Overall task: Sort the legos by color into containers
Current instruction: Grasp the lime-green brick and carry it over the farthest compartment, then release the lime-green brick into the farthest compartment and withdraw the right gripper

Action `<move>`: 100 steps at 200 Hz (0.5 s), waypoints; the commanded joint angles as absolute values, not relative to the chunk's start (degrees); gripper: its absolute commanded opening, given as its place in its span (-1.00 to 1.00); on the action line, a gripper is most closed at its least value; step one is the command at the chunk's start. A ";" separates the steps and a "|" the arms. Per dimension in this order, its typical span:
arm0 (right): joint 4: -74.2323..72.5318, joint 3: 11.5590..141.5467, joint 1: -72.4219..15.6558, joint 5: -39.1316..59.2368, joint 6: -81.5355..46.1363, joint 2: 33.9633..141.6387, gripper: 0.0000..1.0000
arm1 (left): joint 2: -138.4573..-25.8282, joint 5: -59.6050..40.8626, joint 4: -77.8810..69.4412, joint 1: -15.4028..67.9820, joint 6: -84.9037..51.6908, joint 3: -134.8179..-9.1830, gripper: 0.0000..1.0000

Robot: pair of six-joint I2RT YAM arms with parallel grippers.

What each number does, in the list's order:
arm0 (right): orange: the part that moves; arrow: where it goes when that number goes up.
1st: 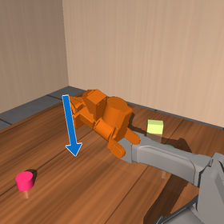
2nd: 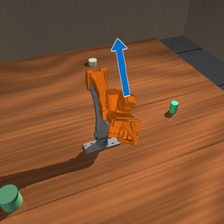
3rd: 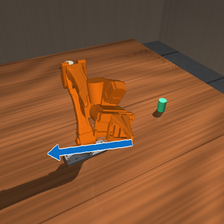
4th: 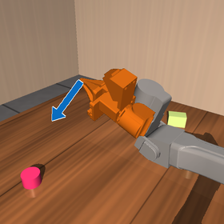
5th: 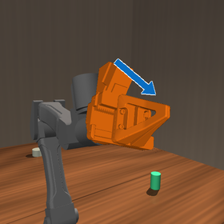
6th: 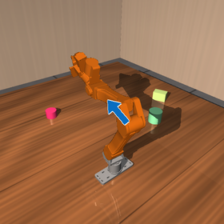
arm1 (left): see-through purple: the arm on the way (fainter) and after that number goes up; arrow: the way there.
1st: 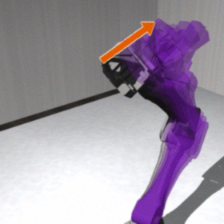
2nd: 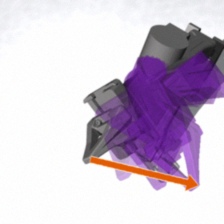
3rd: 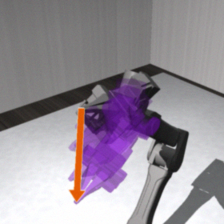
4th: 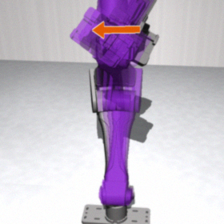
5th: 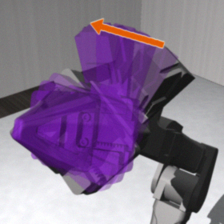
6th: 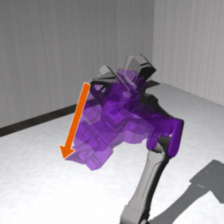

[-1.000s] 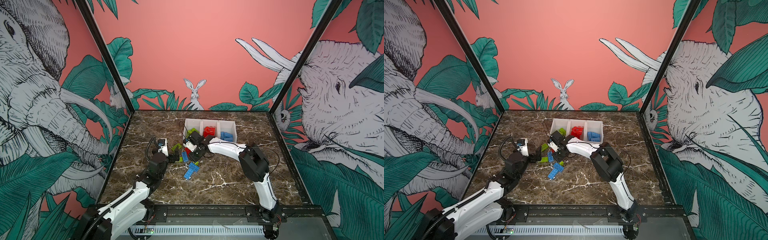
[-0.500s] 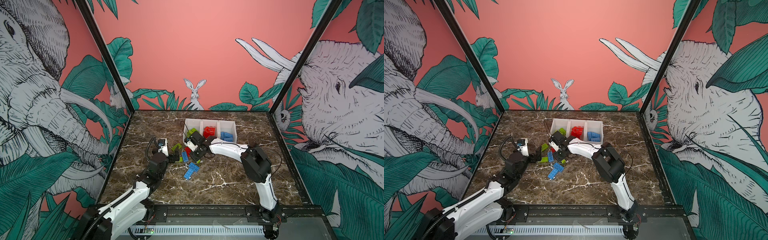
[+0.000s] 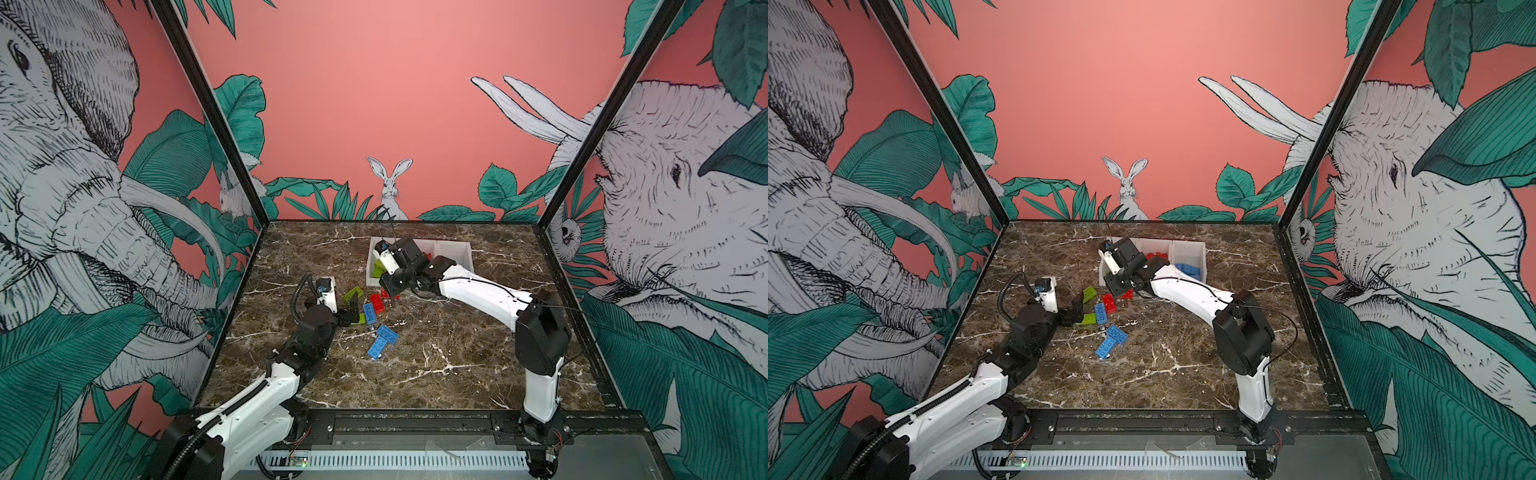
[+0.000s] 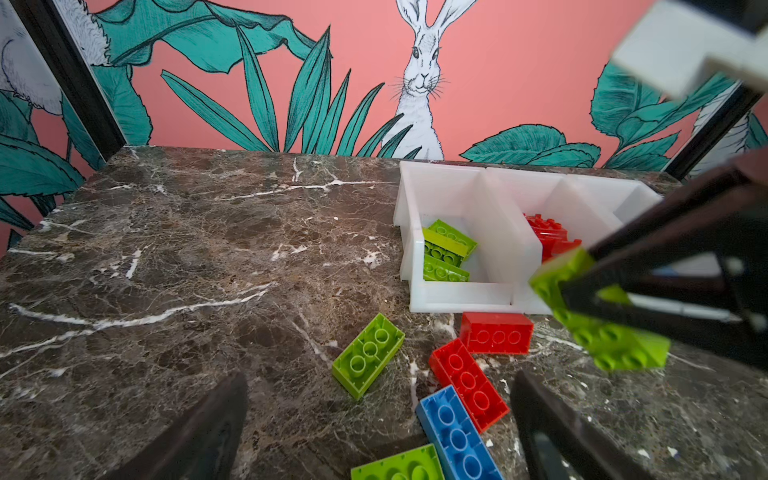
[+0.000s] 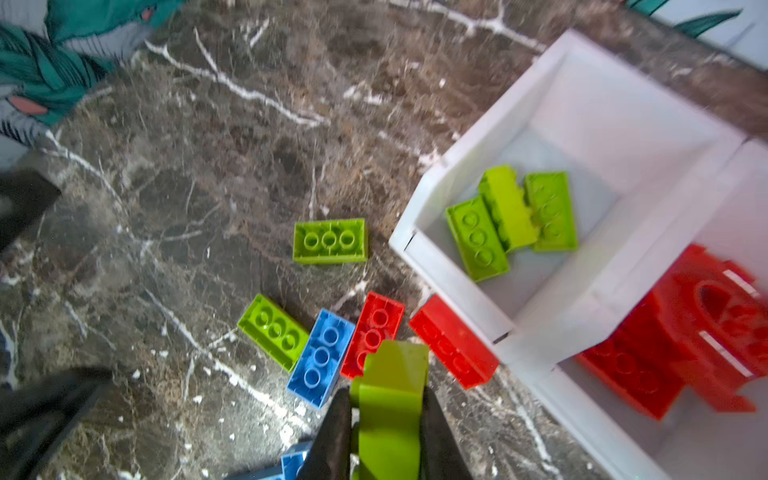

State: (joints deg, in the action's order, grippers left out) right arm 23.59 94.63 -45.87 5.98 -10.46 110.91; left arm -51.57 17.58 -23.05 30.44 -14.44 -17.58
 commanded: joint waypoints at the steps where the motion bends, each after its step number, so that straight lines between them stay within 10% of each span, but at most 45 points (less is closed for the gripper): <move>1: 23.70 100.05 -43.77 2.99 -12.56 114.66 -0.64 | -51.07 16.92 -22.42 30.24 -15.10 -17.84 0.98; 100: 21.32 116.06 -39.72 2.63 -16.10 129.94 -0.58 | -52.20 15.21 -22.58 30.27 -14.60 -18.40 0.98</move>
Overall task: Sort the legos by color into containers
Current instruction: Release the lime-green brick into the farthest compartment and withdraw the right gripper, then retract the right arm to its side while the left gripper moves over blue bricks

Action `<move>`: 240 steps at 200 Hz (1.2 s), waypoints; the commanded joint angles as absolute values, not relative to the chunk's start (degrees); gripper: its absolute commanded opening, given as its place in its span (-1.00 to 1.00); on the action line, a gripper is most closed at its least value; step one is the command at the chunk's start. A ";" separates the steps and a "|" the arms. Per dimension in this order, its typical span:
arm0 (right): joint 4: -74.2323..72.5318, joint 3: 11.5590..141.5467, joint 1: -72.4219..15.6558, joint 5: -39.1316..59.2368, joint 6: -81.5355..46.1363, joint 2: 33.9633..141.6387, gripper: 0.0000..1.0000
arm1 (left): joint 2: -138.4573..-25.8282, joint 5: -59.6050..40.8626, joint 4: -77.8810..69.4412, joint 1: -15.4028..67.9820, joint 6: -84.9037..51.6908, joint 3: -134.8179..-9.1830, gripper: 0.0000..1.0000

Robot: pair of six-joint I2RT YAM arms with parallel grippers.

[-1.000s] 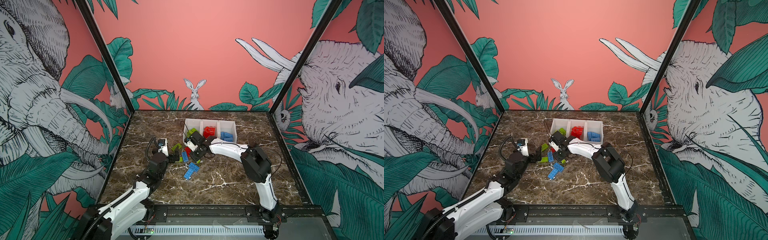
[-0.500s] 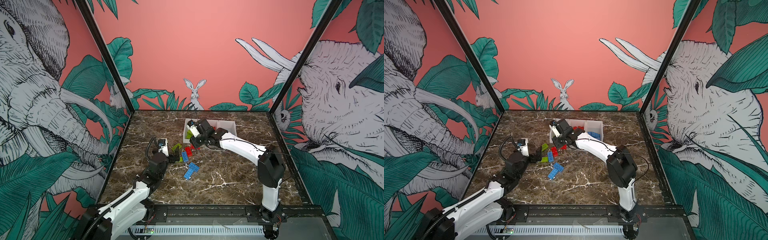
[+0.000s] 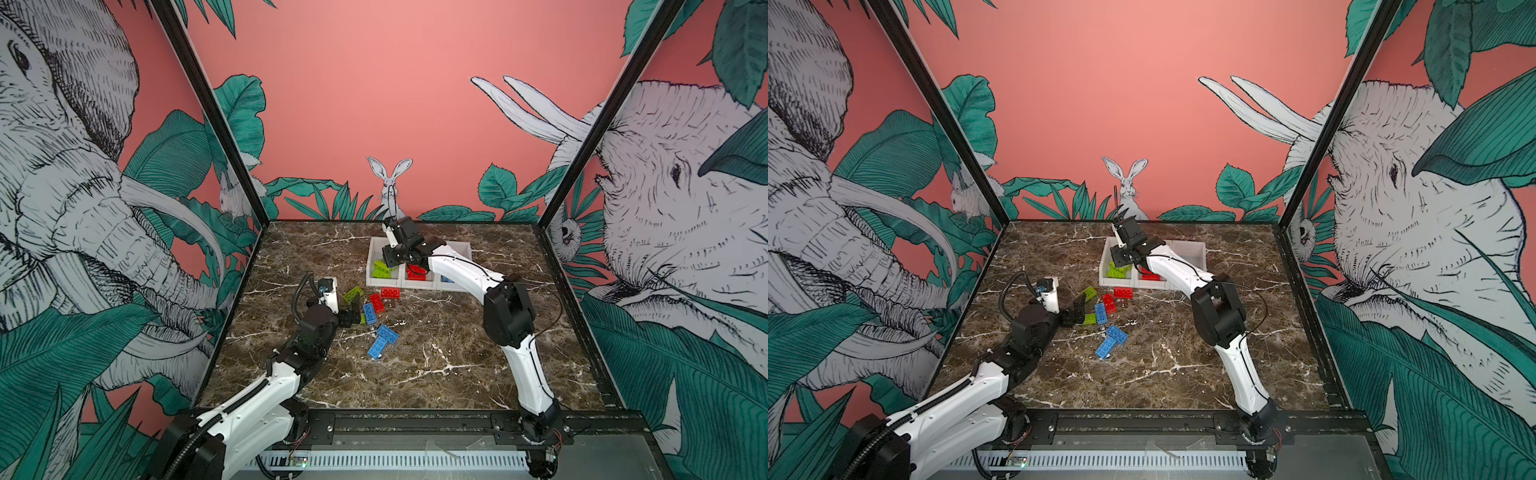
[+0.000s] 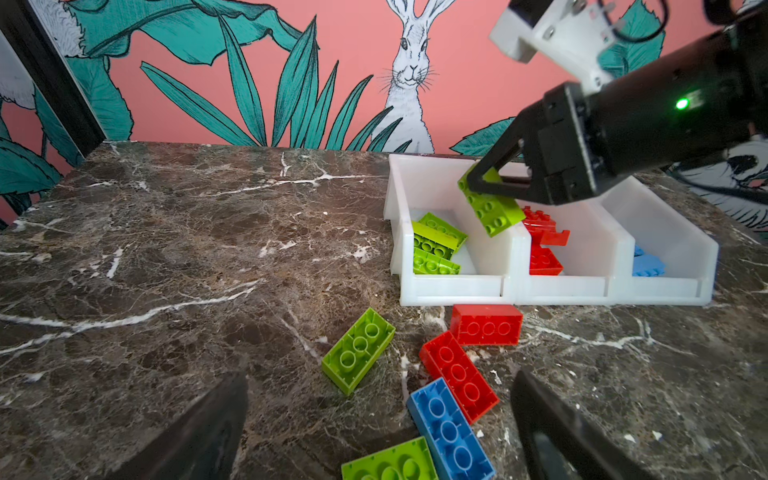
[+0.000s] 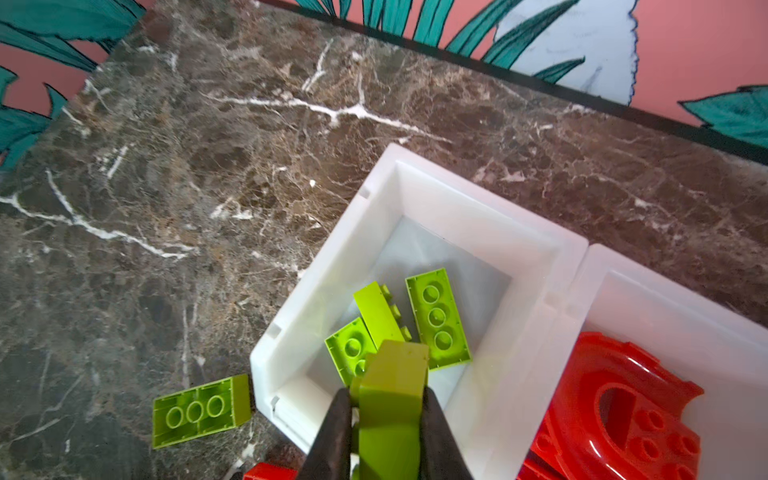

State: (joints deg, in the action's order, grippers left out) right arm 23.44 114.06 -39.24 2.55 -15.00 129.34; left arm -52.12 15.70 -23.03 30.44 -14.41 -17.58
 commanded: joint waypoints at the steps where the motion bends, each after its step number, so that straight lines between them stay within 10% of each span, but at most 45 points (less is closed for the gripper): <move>1: 21.34 116.12 -39.73 2.63 -16.09 130.05 -0.58 | -52.24 15.16 -22.59 30.30 -14.60 -18.39 0.98; 72: 20.28 112.60 -39.37 3.37 -15.91 127.66 0.15 | -52.53 14.51 -22.49 30.28 -14.68 -18.72 0.98; 152: -9.46 70.41 -38.97 4.56 -26.37 100.97 0.33 | -58.85 2.44 -20.41 30.35 -11.51 -24.43 0.98; 240: -4.19 48.30 -33.73 -7.10 -21.98 72.95 0.65 | -69.46 -0.08 12.72 38.63 -12.42 -40.53 0.85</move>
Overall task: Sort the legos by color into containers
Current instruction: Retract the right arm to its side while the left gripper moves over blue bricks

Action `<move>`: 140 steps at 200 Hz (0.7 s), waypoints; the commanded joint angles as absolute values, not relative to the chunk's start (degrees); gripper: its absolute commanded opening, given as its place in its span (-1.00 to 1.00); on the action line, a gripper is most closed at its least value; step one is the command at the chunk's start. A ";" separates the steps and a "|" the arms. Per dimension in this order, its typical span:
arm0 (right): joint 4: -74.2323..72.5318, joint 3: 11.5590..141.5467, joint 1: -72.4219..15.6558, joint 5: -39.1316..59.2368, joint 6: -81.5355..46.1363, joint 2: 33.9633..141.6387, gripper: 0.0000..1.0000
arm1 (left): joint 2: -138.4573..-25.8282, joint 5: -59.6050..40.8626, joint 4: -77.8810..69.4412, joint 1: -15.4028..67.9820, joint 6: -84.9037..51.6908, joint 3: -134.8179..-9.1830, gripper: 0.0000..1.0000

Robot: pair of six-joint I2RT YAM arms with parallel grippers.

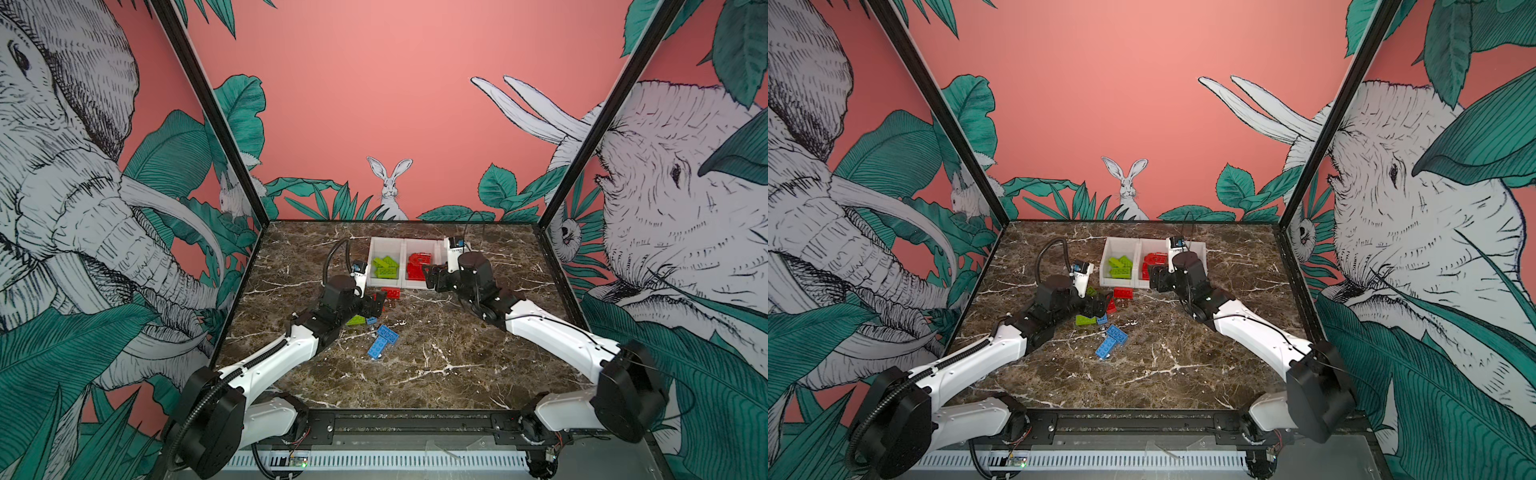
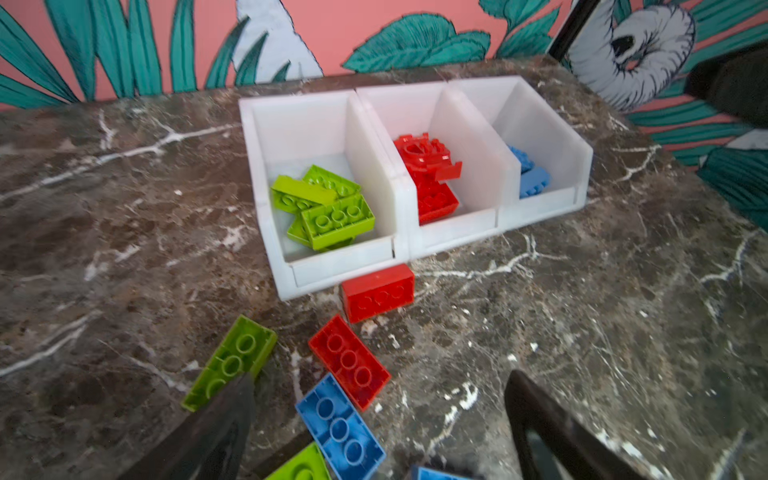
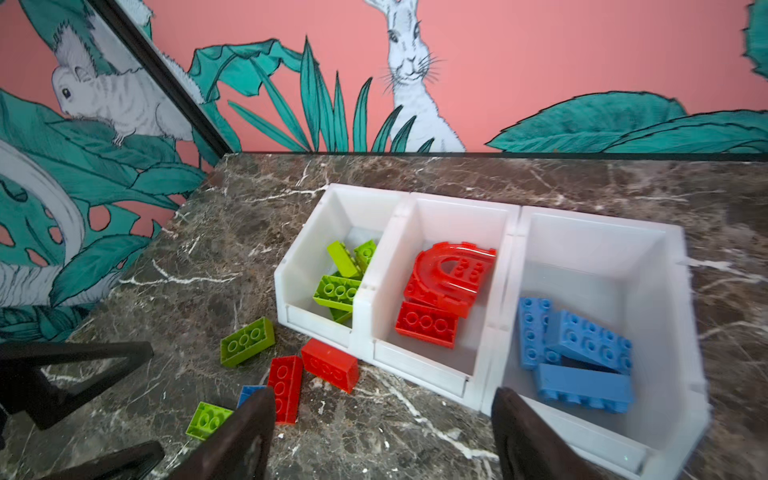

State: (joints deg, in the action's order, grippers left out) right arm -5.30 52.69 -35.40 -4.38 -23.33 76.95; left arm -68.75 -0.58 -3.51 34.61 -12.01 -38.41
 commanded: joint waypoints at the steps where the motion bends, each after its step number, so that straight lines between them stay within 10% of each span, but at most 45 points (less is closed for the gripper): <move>1: -4.12 48.06 -33.61 -7.11 -21.93 72.64 0.65 | -69.45 0.13 13.08 38.96 -12.40 -40.57 0.85; 140: -4.32 33.38 -23.53 -7.65 -20.74 52.63 0.96 | -79.22 10.10 29.88 51.75 -19.25 -42.80 0.67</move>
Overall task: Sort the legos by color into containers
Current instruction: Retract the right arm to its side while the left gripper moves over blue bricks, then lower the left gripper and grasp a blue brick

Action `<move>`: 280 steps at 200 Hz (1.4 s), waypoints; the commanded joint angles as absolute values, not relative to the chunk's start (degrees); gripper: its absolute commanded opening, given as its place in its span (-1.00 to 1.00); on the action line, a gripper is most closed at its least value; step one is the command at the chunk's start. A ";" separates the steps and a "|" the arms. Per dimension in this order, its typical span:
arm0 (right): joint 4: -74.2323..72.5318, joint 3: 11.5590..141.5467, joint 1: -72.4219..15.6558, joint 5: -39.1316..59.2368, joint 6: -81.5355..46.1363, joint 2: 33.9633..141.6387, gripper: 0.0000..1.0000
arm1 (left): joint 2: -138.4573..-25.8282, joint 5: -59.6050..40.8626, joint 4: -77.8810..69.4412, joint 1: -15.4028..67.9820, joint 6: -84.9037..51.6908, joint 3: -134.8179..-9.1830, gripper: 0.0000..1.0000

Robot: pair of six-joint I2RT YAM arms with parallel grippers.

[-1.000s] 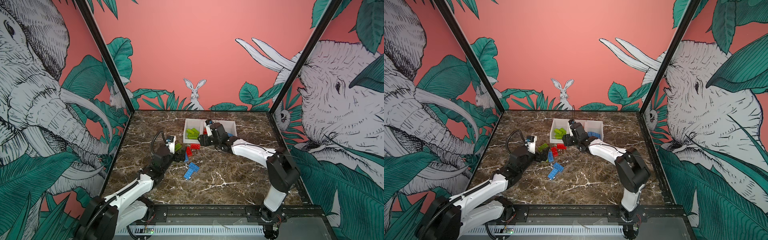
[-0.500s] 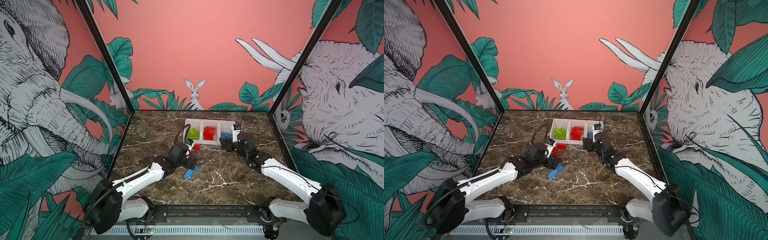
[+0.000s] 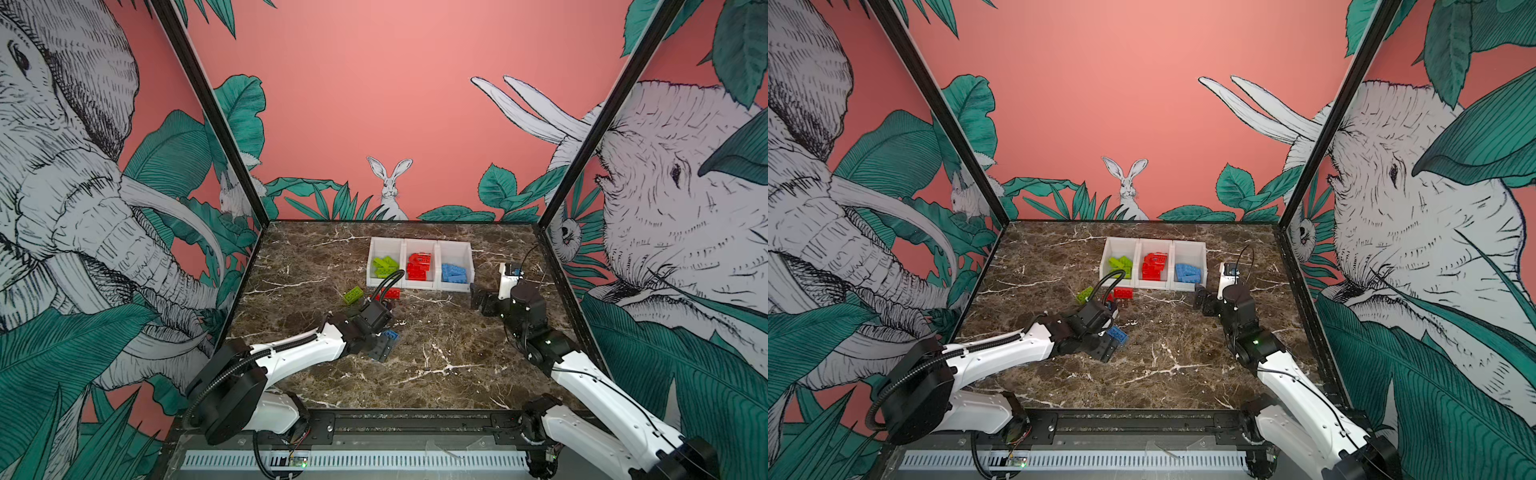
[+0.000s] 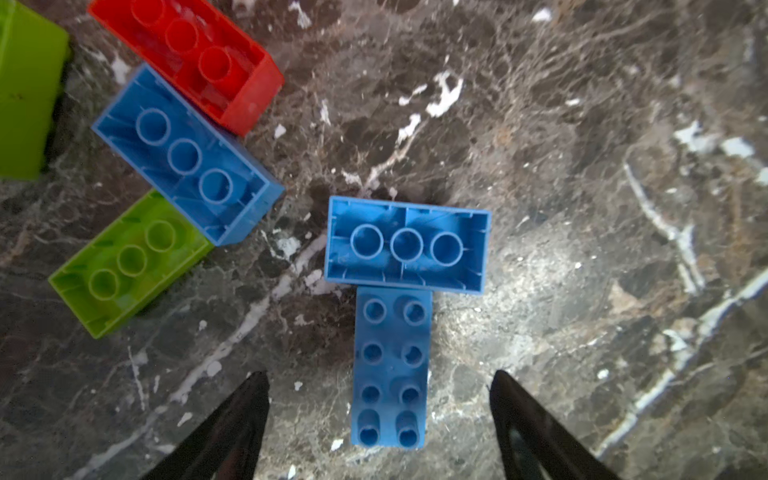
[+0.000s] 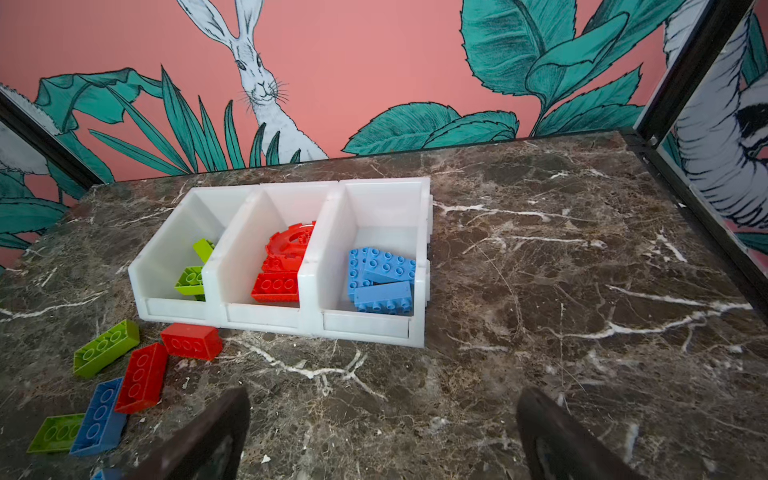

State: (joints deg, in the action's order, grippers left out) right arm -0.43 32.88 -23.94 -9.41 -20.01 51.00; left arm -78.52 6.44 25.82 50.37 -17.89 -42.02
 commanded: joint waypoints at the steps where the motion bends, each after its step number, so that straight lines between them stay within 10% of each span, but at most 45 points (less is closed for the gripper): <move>1: -4.36 33.39 -23.54 -7.60 -20.78 52.73 0.97 | -79.29 10.15 29.88 51.76 -19.20 -42.76 0.67; 90: -3.47 35.20 -23.03 -5.06 -21.32 54.43 0.97 | -87.36 9.84 28.80 51.77 -17.02 -46.63 0.48; 168: -3.36 32.68 -22.94 -6.23 -22.32 51.62 0.96 | -87.55 7.39 24.26 51.77 -16.42 -44.22 -0.31; 280: -2.82 30.91 -22.65 -12.06 -23.92 49.01 0.96 | -75.84 1.18 27.95 52.38 -17.96 -50.26 -0.49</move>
